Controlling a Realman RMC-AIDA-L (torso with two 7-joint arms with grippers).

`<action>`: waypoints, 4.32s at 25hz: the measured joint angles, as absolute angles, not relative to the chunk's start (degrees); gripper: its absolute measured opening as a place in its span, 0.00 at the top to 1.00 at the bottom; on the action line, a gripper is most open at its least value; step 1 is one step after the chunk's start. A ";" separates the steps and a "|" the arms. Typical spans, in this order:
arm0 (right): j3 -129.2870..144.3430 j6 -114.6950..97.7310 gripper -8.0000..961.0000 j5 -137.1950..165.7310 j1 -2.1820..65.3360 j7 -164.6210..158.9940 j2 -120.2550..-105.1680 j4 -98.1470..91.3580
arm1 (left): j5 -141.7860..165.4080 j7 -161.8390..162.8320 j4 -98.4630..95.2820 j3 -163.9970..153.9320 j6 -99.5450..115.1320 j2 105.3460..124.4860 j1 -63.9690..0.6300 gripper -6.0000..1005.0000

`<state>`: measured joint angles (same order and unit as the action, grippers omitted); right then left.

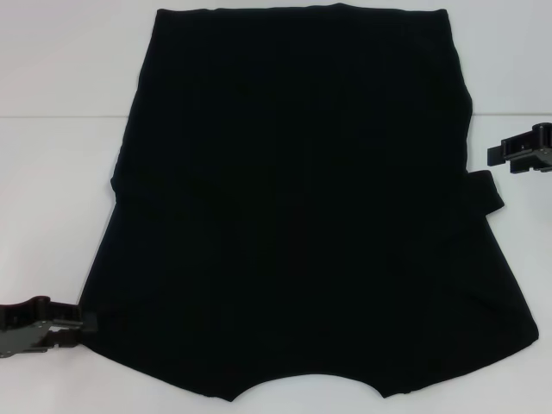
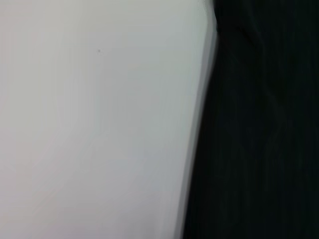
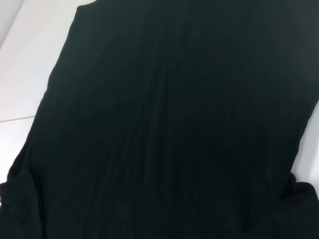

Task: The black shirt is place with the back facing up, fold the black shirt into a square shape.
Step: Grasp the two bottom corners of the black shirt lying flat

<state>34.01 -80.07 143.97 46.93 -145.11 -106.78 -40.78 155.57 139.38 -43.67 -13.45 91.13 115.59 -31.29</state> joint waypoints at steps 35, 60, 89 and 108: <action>34.01 -80.71 0.49 143.72 46.48 -145.10 -106.69 -41.13 | 154.68 139.12 -38.24 -13.55 84.64 115.63 -36.19 0.52; 33.83 -82.01 0.49 143.68 45.80 -145.10 -106.22 -41.40 | 152.71 136.14 -38.21 -13.11 87.55 115.41 -36.34 0.94; 35.54 -93.24 0.49 152.74 41.21 -139.82 -105.64 -42.63 | 150.70 134.88 -38.25 -13.45 87.14 114.52 -36.71 0.94; 39.94 -91.35 0.49 153.17 39.94 -139.13 -108.16 -42.45 | 150.29 134.91 -38.23 -13.44 86.81 114.34 -37.06 0.94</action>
